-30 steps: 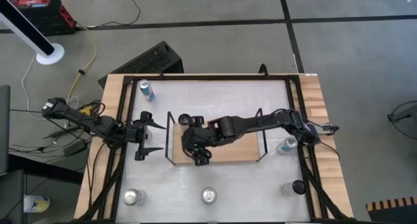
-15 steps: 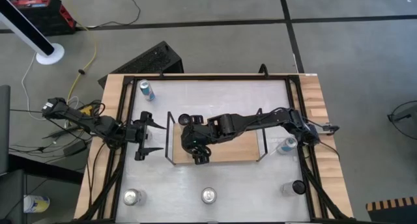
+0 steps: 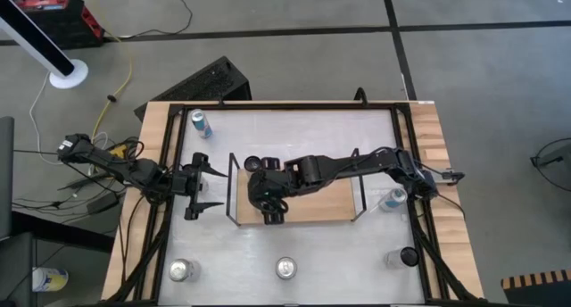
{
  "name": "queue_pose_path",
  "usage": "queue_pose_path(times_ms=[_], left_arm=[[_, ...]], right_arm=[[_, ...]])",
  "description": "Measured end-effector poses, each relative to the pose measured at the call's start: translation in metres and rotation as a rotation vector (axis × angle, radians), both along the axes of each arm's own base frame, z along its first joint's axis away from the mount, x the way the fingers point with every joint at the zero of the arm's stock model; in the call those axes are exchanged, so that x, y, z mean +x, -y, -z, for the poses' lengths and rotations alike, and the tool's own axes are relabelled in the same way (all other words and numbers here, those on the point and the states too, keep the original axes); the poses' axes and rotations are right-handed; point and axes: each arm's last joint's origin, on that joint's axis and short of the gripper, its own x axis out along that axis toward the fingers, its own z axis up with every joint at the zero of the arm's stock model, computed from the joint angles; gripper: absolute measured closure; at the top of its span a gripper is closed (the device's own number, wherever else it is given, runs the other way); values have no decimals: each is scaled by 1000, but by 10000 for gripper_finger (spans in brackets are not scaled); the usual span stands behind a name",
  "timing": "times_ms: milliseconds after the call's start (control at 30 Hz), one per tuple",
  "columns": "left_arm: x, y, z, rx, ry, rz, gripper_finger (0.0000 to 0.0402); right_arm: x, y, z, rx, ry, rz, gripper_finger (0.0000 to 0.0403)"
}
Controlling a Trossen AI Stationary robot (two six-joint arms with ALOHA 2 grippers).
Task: Place canned beverage on shelf
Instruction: Put the white-yellow soda can on the shelf aligned with the other white-yellow soda can
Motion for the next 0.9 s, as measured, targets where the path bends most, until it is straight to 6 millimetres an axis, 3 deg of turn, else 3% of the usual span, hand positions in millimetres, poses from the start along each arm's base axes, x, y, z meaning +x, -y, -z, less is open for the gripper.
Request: queue_pose_path(times_ms=[567,900], left_arm=[[0,0,0,0,0,0,58],[0,0,0,0,0,0,58]], right_arm=[[-1,-11,-1,127,60,280,107],[-4,-23,-3,101,118,402,107]])
